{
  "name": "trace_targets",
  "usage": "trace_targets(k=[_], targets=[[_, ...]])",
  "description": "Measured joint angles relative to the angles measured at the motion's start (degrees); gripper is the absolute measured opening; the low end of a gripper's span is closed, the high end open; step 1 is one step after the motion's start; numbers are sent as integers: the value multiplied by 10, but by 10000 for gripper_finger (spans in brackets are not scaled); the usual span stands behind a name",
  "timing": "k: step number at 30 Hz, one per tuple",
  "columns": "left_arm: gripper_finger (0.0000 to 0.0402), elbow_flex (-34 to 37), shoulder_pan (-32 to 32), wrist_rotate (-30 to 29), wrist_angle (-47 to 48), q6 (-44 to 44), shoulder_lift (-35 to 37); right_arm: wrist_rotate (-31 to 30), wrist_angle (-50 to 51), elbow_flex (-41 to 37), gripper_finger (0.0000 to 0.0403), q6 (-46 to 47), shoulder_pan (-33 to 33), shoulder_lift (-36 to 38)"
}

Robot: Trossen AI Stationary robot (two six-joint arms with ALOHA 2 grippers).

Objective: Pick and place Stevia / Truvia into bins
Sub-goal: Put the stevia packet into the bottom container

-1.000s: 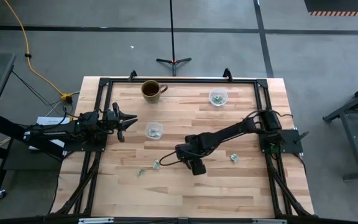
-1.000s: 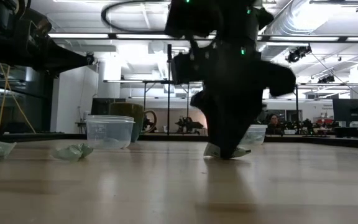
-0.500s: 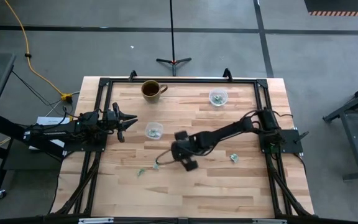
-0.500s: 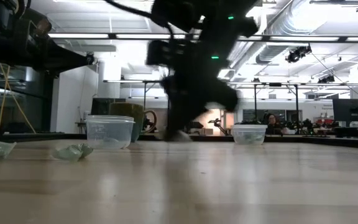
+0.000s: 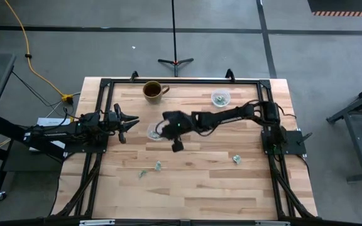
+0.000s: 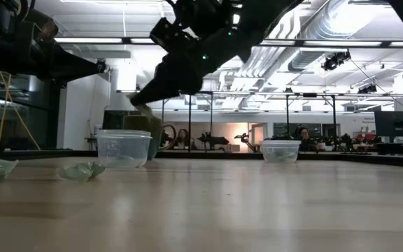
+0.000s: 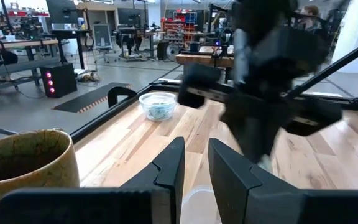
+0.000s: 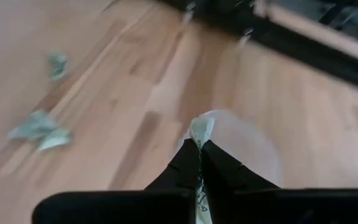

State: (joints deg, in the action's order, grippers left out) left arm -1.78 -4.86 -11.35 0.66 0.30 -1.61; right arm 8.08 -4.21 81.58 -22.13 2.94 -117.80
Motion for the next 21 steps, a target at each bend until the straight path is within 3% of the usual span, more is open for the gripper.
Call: trace_targets(k=[5, 13, 21], targets=[[106, 0, 0, 0, 0, 0, 0, 54, -74, 1, 7, 40, 27, -12], [106, 0, 0, 0, 0, 0, 0, 52, -107, 0, 25, 72, 35, -50], [106, 0, 0, -1, 0, 0, 0, 32, -121, 0, 117, 82, 35, -51]])
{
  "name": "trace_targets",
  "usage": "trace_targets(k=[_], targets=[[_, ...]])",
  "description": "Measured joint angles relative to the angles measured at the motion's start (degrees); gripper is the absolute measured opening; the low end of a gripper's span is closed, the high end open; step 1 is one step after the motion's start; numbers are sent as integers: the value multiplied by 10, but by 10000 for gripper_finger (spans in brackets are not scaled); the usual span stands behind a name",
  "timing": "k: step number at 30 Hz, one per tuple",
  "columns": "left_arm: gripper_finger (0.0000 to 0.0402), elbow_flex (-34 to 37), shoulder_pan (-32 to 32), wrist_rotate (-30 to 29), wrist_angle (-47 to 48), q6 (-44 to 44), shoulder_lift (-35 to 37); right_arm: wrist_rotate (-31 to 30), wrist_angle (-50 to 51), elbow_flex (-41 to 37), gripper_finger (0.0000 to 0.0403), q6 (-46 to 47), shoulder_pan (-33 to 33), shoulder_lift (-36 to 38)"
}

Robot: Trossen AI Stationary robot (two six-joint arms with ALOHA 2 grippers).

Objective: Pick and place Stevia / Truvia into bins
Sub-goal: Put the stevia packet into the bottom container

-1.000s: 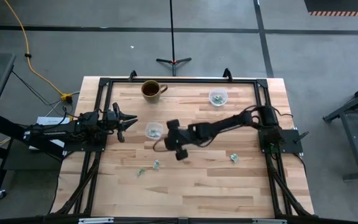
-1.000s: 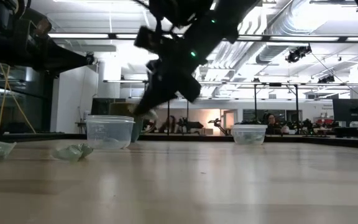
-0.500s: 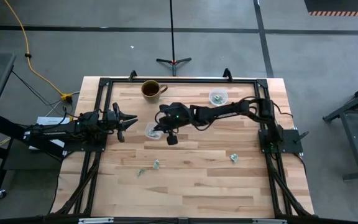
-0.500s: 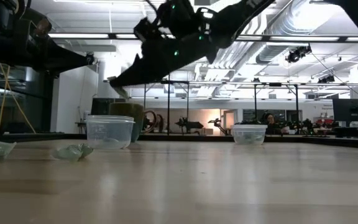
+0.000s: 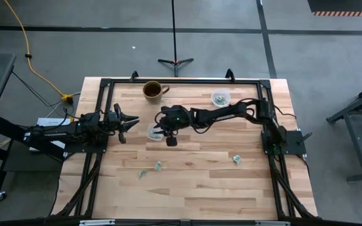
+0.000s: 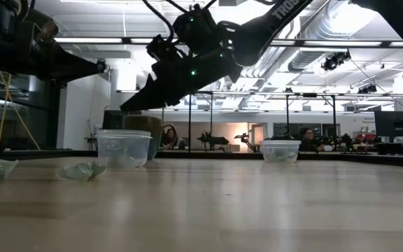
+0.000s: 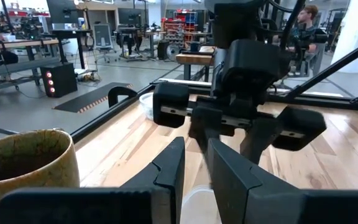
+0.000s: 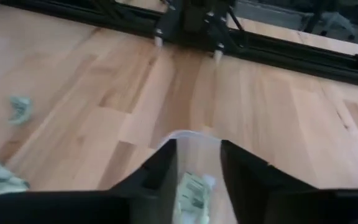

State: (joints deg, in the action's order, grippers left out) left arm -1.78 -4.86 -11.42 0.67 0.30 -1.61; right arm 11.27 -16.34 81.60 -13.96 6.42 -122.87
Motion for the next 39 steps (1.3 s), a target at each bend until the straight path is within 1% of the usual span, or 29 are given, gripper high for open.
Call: trace_targets(k=[2, 4, 6, 10, 13, 16, 19, 21, 22, 25, 28, 30, 33, 39], targets=[[106, 0, 0, 0, 0, 0, 0, -16, 16, 0, 141, 4, 1, 6], [106, 0, 0, 0, 0, 0, 0, -5, 48, 0, 163, 1, 4, 26], [106, 0, 0, 0, 1, 0, 0, 8, 118, 0, 179, -4, 4, 60], [106, 0, 0, -1, 0, 0, 0, 13, 325, 2, 197, 2, -4, 128], [106, 0, 0, -1, 0, 0, 0, -6, 474, 1, 197, 24, -29, 168], [106, 0, 0, -1, 0, 0, 0, -49, 615, 2, 188, 99, -58, 195], [106, 0, 0, -1, 0, 0, 0, -71, 766, 0, 177, 214, -88, 197], [106, 0, 0, -1, 0, 0, 0, -92, 841, -3, 172, 290, -110, 195], [106, 0, 0, -1, 0, 0, 0, -105, 860, -7, 171, 324, -122, 195], [106, 0, 0, -1, 0, 0, 0, -114, 891, -35, 171, 404, -156, 203], [106, 0, 0, -1, 1, 0, 0, -92, 882, -78, 178, 469, -183, 225], [106, 0, 0, -1, 0, 0, 0, -75, 844, -117, 185, 505, -198, 247], [106, 0, 0, -1, 0, 0, 0, -72, 774, -186, 195, 559, -218, 288], [106, 0, 0, -1, 0, 0, 0, -86, 699, -321, 213, 663, -241, 388]])
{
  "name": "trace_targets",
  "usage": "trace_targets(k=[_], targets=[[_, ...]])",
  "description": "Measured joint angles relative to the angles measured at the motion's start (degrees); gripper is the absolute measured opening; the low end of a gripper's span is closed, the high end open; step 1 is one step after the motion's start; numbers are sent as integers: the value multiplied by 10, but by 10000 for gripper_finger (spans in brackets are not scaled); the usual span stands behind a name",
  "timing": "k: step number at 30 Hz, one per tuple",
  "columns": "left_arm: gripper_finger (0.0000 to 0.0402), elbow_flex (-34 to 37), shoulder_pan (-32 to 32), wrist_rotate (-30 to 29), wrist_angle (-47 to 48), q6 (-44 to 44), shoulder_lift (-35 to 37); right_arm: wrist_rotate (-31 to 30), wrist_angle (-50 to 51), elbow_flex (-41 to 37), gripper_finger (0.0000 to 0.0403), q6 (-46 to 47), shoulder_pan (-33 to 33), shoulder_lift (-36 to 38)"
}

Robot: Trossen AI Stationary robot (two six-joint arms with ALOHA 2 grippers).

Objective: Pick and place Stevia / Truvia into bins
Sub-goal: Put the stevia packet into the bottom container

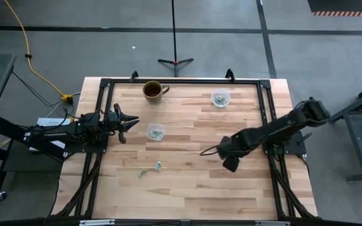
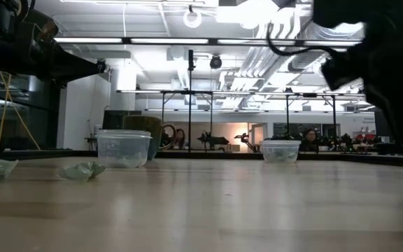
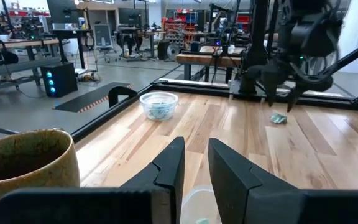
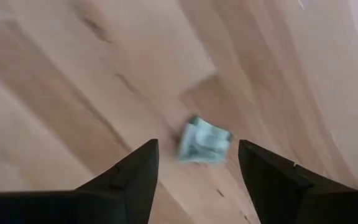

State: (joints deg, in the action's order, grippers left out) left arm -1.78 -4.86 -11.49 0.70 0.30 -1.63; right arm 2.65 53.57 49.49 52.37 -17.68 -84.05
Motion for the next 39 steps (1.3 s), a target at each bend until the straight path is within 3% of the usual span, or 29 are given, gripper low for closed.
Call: trace_targets(k=[9, 17, 22, 26, 30, 35, 39], targets=[[106, 0, 0, 0, 0, 0, 0, 13, -160, -135, 228, 58, 1, 61], [106, 0, 0, 0, -1, 0, 0, 26, -155, -161, 201, 67, 1, 61], [106, 0, 0, -1, -1, 0, 0, 22, -160, -162, 161, 58, 1, 61], [106, 0, 0, -1, -1, 0, 0, 19, -200, -163, 89, 33, 1, 60], [106, 0, 0, -3, -1, 0, 0, -25, -311, -163, 14, -49, 4, 60], [106, 0, 0, -3, -1, 0, 0, -132, -590, -163, 27, -260, 27, 60], [106, 0, 0, -3, -1, 0, 0, -120, -789, -162, 7, -448, 71, 47]])
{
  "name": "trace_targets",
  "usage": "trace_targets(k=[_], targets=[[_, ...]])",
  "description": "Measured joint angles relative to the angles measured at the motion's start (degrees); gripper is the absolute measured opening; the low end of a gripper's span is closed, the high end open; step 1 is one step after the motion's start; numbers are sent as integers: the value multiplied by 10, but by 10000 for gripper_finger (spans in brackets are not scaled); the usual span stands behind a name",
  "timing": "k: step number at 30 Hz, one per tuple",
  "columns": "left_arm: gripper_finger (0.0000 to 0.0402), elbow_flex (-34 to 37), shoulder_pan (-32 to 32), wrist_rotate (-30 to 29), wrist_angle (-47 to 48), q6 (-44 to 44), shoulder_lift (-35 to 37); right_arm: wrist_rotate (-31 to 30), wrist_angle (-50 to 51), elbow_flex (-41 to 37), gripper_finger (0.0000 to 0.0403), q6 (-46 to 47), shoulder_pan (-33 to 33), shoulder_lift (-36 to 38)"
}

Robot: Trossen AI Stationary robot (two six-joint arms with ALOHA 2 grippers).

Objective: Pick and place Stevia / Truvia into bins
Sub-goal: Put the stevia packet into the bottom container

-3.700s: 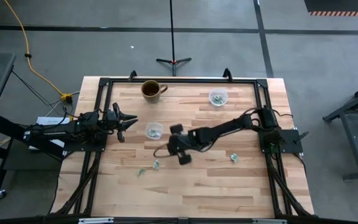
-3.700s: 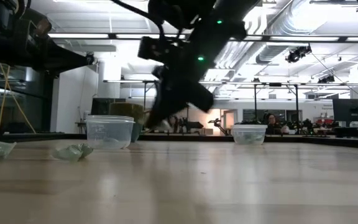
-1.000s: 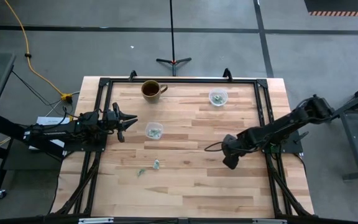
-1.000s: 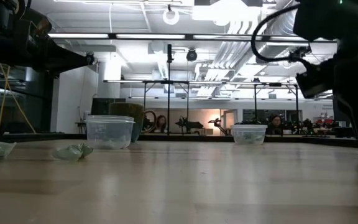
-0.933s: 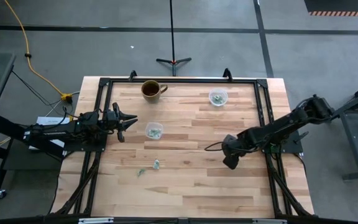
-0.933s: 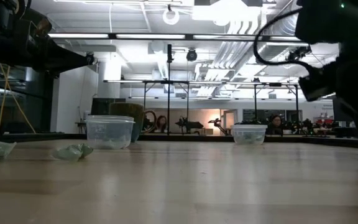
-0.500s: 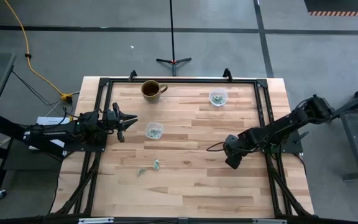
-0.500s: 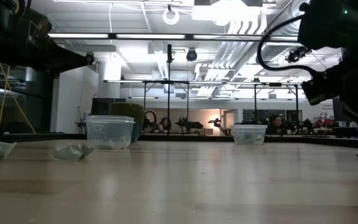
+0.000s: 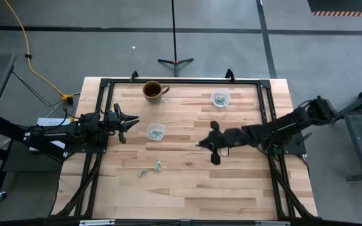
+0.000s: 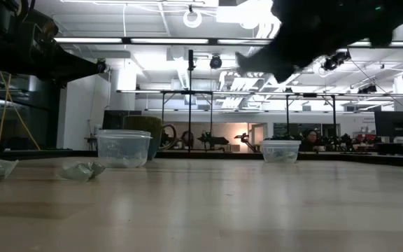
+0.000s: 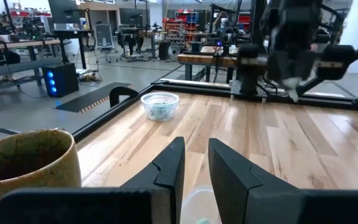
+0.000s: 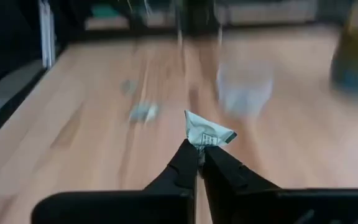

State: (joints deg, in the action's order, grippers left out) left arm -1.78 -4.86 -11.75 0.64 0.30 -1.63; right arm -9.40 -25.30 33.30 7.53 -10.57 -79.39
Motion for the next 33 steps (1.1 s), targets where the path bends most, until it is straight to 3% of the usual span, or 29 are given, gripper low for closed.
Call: trace_targets(k=[5, 12, 19, 28, 33], targets=[[106, 0, 0, 0, 0, 0, 0, 15, -96, 26, 13, -101, 70, -68], [106, 0, 0, 0, 0, 0, 0, 103, -93, 164, 11, -168, 131, -224], [106, 0, 0, 0, 0, 0, 0, 168, -10, 331, 10, -192, 155, -349], [106, 0, 0, 0, 0, 0, 0, 203, 70, 435, 24, -190, 170, -403], [106, 0, 0, 1, 0, 0, 0, 185, 88, 447, 72, -186, 170, -406]])
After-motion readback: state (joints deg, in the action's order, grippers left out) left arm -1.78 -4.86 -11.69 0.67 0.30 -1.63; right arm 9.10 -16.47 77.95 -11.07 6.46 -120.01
